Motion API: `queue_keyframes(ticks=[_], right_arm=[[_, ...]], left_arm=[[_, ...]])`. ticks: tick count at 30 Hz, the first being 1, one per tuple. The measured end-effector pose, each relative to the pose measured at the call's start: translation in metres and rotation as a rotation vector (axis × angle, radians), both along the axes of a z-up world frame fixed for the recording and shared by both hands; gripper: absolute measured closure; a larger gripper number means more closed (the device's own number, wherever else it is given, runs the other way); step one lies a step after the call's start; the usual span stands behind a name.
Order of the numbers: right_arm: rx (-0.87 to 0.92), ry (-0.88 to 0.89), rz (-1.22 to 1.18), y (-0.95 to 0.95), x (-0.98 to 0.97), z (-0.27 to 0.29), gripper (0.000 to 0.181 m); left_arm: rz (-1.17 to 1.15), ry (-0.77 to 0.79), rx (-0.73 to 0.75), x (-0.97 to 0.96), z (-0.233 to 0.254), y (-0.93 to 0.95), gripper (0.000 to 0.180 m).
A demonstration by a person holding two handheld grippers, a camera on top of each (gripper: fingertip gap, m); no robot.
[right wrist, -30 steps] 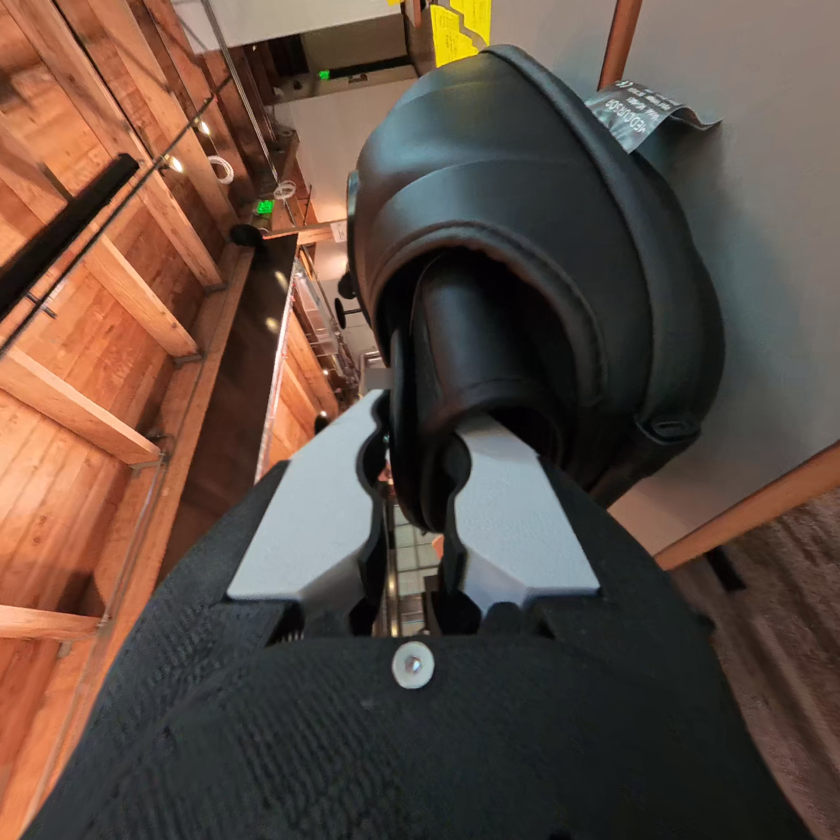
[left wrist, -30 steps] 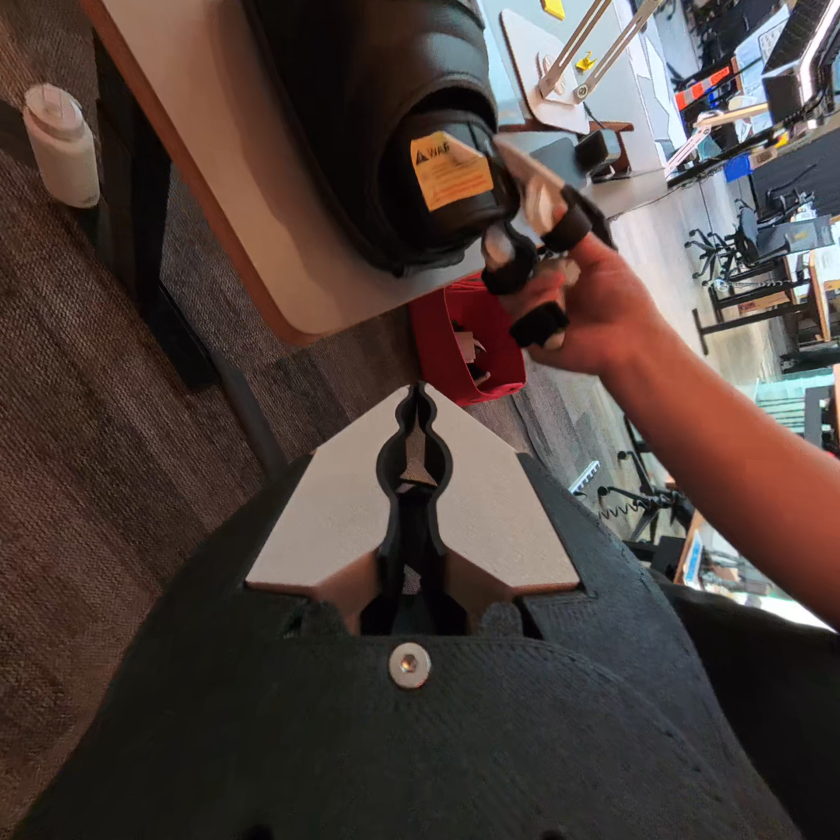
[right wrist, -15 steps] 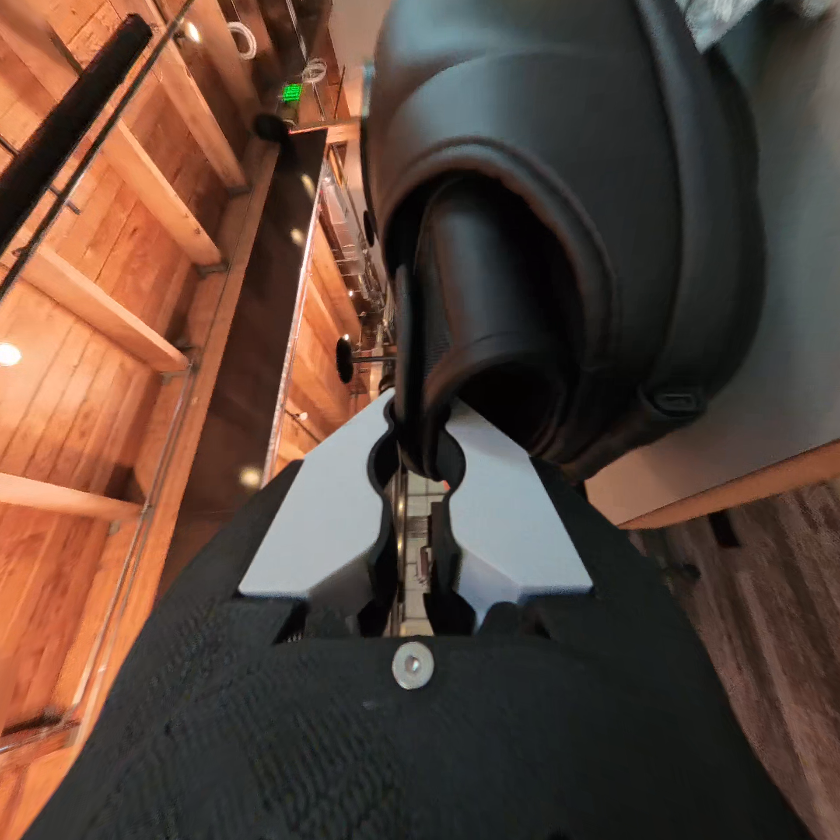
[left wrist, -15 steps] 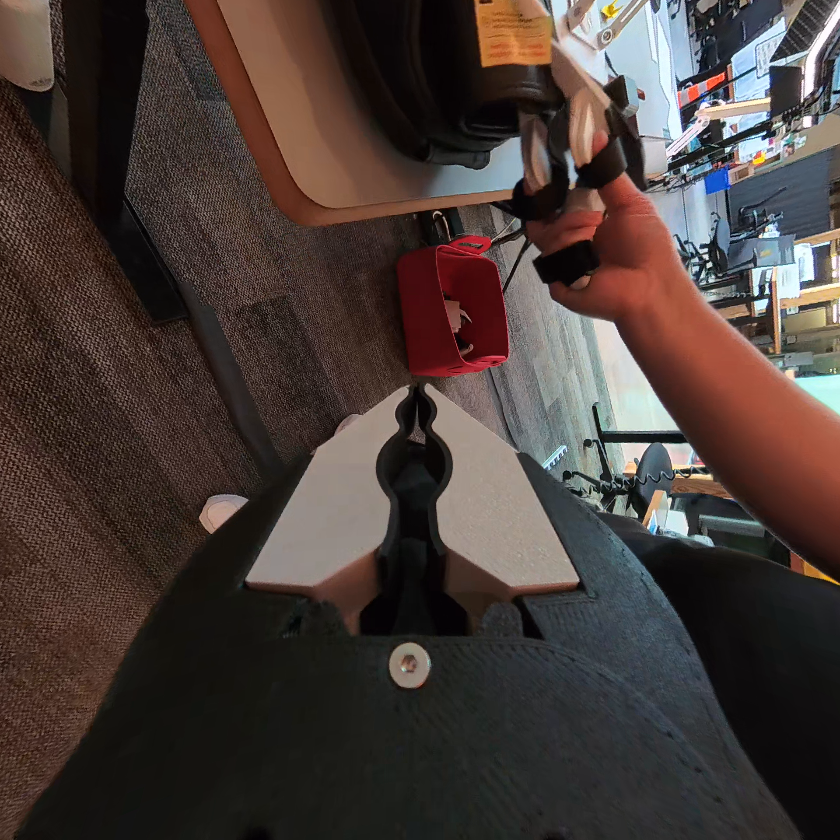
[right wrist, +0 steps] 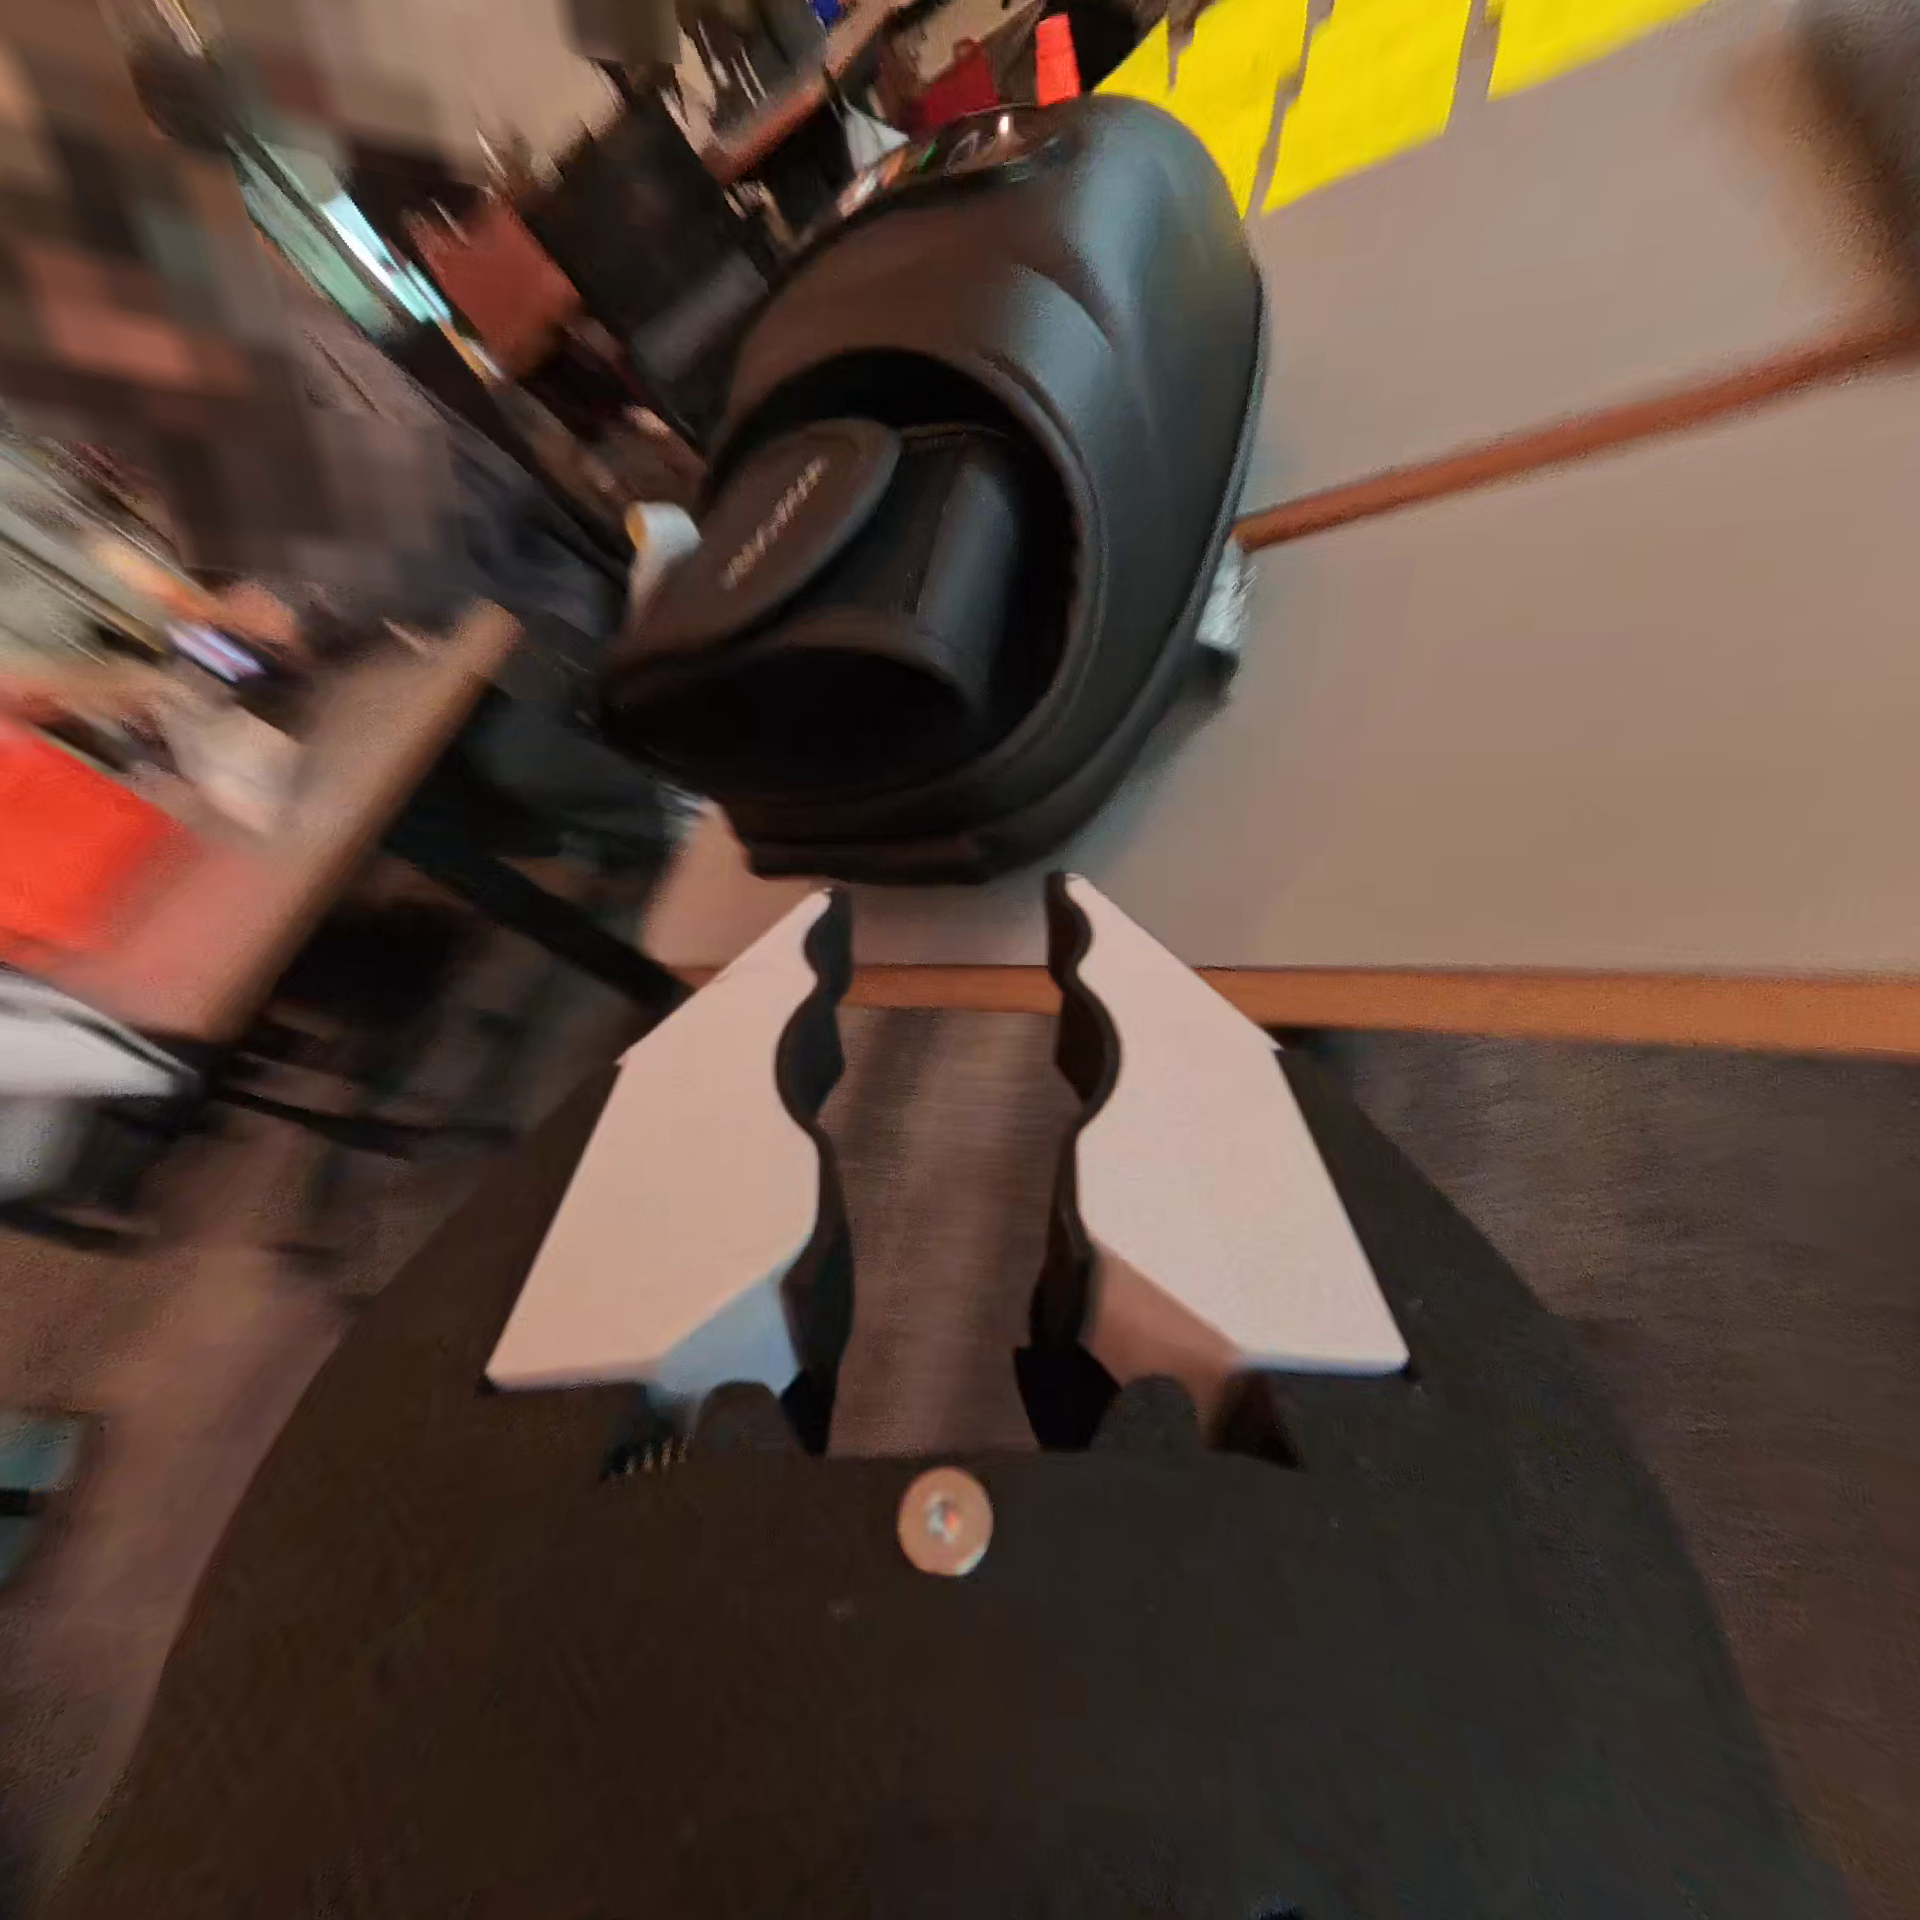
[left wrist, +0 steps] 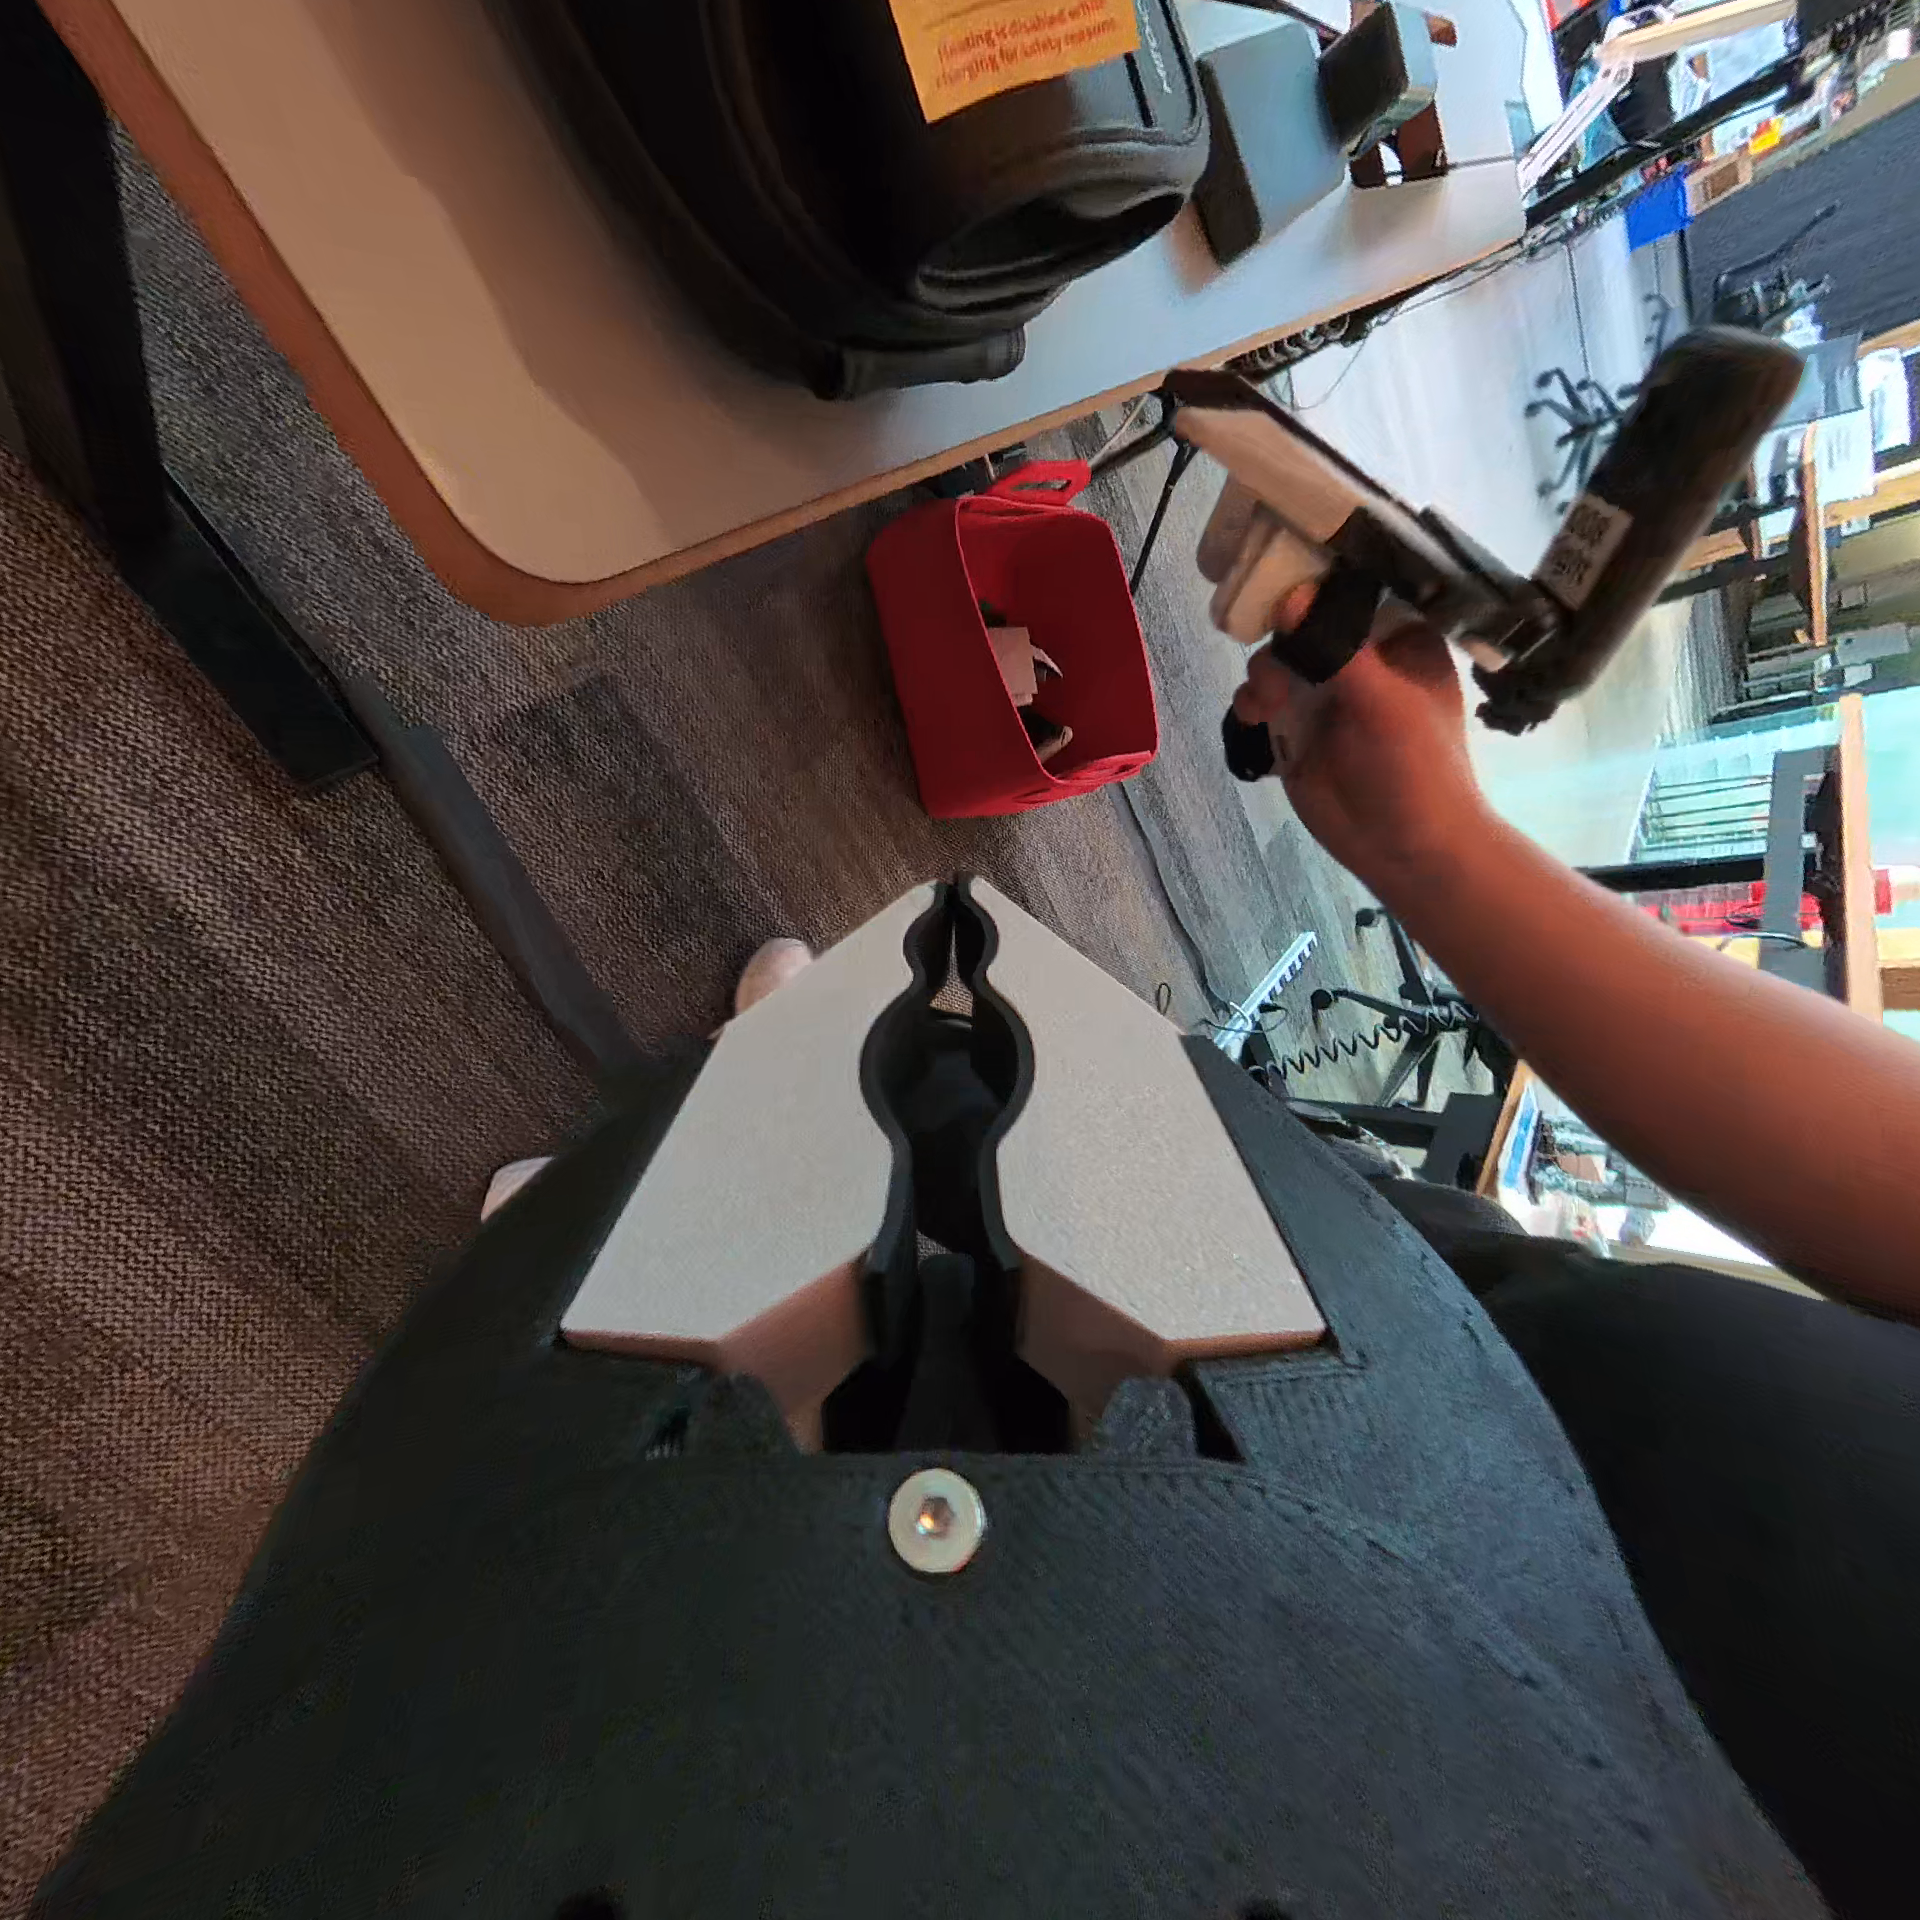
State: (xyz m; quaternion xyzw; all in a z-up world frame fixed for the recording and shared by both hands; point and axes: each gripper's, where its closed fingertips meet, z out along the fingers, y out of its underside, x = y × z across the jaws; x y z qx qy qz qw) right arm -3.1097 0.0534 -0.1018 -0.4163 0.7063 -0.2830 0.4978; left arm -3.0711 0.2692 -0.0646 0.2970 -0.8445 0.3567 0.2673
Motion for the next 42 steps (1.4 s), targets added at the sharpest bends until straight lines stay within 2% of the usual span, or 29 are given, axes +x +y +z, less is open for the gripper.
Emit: queue_keyframes(ticks=[2,4,6,7,8,9,12,15,16,17,19,22,25,27,32,35,42], right_arm=[[-0.259,0.025,0.043,0.001,0.006,-0.002,0.128],[-0.339,0.016,0.112,0.01,0.017,0.002,0.128],[-0.468,0.035,0.066,-0.003,0.022,0.012,0.129],[-0.539,0.05,0.034,-0.013,0.024,0.016,0.128],[-0.579,0.059,0.023,-0.02,0.028,0.018,0.124],[-0.574,0.068,0.042,-0.022,0.033,0.017,0.121],[-0.437,0.072,0.118,-0.018,0.047,0.009,0.122],[-0.422,0.045,0.119,-0.024,0.056,0.016,0.134],[-0.432,0.047,0.136,-0.024,0.058,0.017,0.139],[-0.459,0.047,0.181,-0.019,0.06,0.019,0.151],[-0.585,0.07,0.188,-0.019,0.063,0.016,0.162],[-0.685,0.114,0.165,-0.019,0.068,0.009,0.155],[-0.639,0.1,0.075,-0.025,0.072,0.011,0.169],[-0.559,0.092,0.07,-0.024,0.073,0.018,0.171],[-0.598,0.212,0.118,-0.024,0.079,0.029,0.173],[-0.66,0.113,0.082,-0.035,0.095,0.085,0.175],[-0.577,0.269,0.235,-0.064,0.139,0.138,0.175]], left_arm=[[-0.015,0.002,0.016,-0.001,-0.004,-0.012,0.18],[-0.03,-0.042,0.042,0.003,-0.009,-0.026,0.18],[-0.018,-0.138,0.065,0.017,-0.015,-0.042,0.18],[0.009,-0.204,0.068,0.028,-0.018,-0.053,0.167],[0.053,-0.268,0.058,0.04,-0.019,-0.066,0.146],[0.098,-0.318,0.04,0.05,-0.017,-0.079,0.13],[0.146,-0.433,0.025,0.061,-0.017,-0.118,0.109],[0.126,-0.561,0.063,0.062,-0.029,-0.147,0.12],[0.129,-0.595,0.078,0.063,-0.032,-0.154,0.132],[0.145,-0.631,0.102,0.066,-0.033,-0.157,0.143],[0.149,-0.695,0.118,0.068,-0.032,-0.16,0.157],[0.101,-0.757,0.151,0.066,-0.033,-0.16,0.159],[0.052,-0.778,0.157,0.068,-0.034,-0.16,0.161],[0.004,-0.761,0.145,0.068,-0.032,-0.16,0.164],[-0.136,-0.626,0.191,0.071,-0.02,-0.161,0.165],[-0.087,-0.687,0.081,0.09,0.028,-0.171,0.169],[-0.076,-0.622,0.098,0.129,0.085,-0.197,0.169]])
